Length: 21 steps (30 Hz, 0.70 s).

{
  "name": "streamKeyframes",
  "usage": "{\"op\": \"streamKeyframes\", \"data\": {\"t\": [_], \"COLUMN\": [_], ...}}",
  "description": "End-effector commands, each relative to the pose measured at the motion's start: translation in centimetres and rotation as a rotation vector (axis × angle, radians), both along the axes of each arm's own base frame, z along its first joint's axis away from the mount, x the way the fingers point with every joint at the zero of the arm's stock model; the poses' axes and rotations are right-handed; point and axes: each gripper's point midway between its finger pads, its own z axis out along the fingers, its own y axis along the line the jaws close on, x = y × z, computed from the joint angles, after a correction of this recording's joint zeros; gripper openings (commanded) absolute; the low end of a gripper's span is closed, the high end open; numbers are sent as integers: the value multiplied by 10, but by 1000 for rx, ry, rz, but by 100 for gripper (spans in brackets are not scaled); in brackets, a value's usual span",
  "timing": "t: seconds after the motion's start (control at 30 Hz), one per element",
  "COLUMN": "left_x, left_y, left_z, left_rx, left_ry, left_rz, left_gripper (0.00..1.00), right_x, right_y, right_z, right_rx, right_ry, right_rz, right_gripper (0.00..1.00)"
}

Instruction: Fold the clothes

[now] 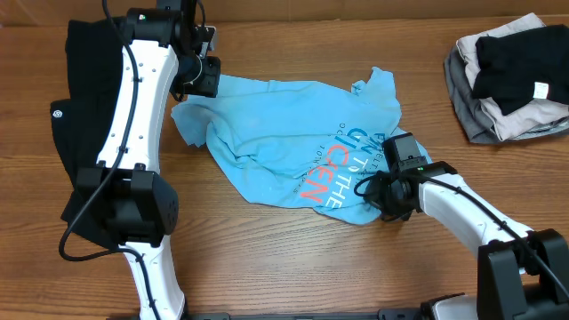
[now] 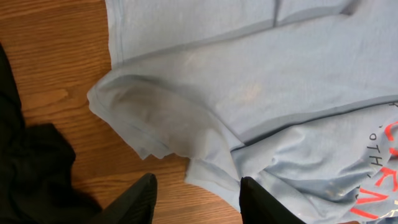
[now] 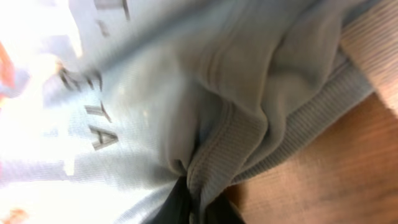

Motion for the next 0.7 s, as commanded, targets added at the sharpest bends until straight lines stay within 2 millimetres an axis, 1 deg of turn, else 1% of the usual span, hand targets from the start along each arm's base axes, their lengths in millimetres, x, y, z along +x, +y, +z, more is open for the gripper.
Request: {"op": "streamKeyframes", "data": {"t": [0.0,0.1,0.17,0.2,0.27,0.33,0.43,0.5,0.53,0.57,0.63,0.67], "left_x": [3,4,5,5,5,5,4,1,-1,-4,-12,-17], "left_y": [0,1,2,3,3,3,3,3,3,3,3,4], "left_z": [21,21,21,21,21,21,20,18,18,16,13,11], "left_rx": [10,10,9,9,9,9,11,15,16,18,24,27], "left_ry": [-62,-66,-68,-68,-68,-67,-60,-50,-43,-31,3,27], "left_rz": [-10,-7,-4,-2,-2,-2,-5,-22,-28,-37,-49,-56], "left_gripper": [42,35,33,31,31,32,45,50,53,54,55,55], "right_x": [22,50,74,102,127,141,151,155,156,156,156,156], "right_y": [-23,-45,-59,-74,-84,-94,-106,-108,-108,-108,-107,-103], "right_z": [5,21,38,60,82,99,110,113,114,114,115,115], "right_rx": [-95,-126,-120,-108,-78,-65,-80,-96,-99,-101,-95,-75], "right_ry": [-78,-160,-234,-332,-434,-500,-549,-573,-578,-579,-581,-582], "right_rz": [-76,-113,-108,-96,-67,-61,-67,-43,-34,-27,-18,-9], "right_gripper": [4,4,4,4,4,4,4,4,7,18,61,79]}}
